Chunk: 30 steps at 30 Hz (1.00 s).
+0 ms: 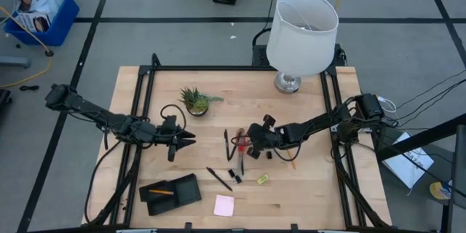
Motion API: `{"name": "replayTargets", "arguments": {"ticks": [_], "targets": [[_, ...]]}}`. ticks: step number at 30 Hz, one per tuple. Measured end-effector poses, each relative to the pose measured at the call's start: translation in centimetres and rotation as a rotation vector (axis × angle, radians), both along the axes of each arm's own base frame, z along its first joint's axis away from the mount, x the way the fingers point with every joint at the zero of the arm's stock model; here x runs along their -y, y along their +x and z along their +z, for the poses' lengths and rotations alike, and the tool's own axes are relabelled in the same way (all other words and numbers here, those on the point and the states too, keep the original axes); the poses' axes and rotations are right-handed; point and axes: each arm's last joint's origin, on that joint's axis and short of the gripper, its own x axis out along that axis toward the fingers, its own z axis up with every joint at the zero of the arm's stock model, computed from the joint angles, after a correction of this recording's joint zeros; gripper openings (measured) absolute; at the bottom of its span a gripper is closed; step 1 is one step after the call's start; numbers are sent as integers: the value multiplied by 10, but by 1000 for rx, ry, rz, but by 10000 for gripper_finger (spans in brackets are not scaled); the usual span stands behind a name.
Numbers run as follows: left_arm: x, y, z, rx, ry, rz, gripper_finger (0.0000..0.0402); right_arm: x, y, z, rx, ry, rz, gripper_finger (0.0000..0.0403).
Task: Pick and place office supplies into organizer
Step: Put the scissors into the top left section of the desk organizer
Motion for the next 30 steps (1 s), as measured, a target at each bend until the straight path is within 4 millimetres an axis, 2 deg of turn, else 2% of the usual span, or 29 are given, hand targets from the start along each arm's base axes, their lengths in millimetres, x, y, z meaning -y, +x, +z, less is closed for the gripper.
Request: {"name": "replayTargets", "arguments": {"ticks": [5,10,18,22,25,30], "targets": [[1,-1,3,20,-1,-42,120,-9,3,12,74,-162,27,17],[-1,-8,11,71,30,-88,120,-27,12,33,229,-365,87,17],[-8,-27,21,125,84,-127,120,-58,17,69,425,-655,286,17],[-13,-37,23,135,85,-107,120,-67,16,80,513,-713,347,17],[-15,-43,24,143,85,-118,120,-68,17,84,562,-744,336,17],[-15,-49,29,192,117,-213,120,-66,28,77,657,-777,410,17]]}}
